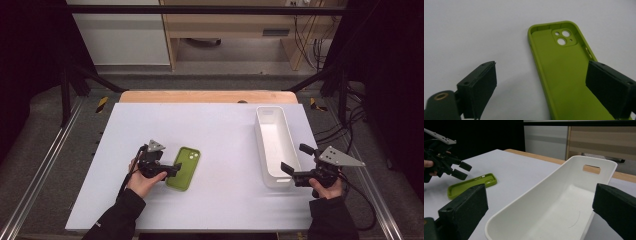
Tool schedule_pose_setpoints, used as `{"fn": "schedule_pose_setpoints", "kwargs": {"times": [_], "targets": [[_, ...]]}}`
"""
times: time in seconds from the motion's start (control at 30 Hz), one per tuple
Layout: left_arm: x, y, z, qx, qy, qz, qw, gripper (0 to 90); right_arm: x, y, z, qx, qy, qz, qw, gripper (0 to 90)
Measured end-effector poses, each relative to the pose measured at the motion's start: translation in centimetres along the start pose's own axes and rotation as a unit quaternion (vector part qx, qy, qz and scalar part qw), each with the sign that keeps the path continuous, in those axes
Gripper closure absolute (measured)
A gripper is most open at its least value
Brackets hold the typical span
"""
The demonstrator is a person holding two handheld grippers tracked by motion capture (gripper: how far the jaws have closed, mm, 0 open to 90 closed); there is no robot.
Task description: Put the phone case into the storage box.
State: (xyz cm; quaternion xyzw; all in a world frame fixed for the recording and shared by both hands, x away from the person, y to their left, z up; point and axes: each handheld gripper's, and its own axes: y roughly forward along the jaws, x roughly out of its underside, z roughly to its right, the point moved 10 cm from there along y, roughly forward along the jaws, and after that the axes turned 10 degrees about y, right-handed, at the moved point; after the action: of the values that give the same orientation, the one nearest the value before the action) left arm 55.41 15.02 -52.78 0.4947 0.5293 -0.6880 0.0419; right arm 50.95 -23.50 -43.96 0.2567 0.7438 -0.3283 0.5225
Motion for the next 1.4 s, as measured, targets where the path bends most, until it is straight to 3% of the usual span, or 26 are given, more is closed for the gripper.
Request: {"fn": "schedule_pose_setpoints", "kwargs": {"times": [0.27,0.87,1.13,1.4], "targets": [[0.9,0.4,0.5,0.003,0.005,-0.033,0.9995,25.7,0.0,0.0,0.0,-0.001,0.000,0.000,1.0000,0.5],[1.1,1.0,0.9,0.014,0.004,-0.044,0.9989,59.3,0.1,0.1,-0.1,-0.002,0.001,-0.003,1.0000,0.5],[1.0,1.1,1.1,0.020,0.003,-0.044,0.9988,70.9,0.1,0.1,-0.1,-0.003,0.001,-0.003,1.0000,0.5],[1.0,1.1,1.0,0.010,0.005,-0.050,0.9987,75.0,0.1,0.1,-0.1,-0.001,-0.001,-0.003,1.0000,0.5]]}}
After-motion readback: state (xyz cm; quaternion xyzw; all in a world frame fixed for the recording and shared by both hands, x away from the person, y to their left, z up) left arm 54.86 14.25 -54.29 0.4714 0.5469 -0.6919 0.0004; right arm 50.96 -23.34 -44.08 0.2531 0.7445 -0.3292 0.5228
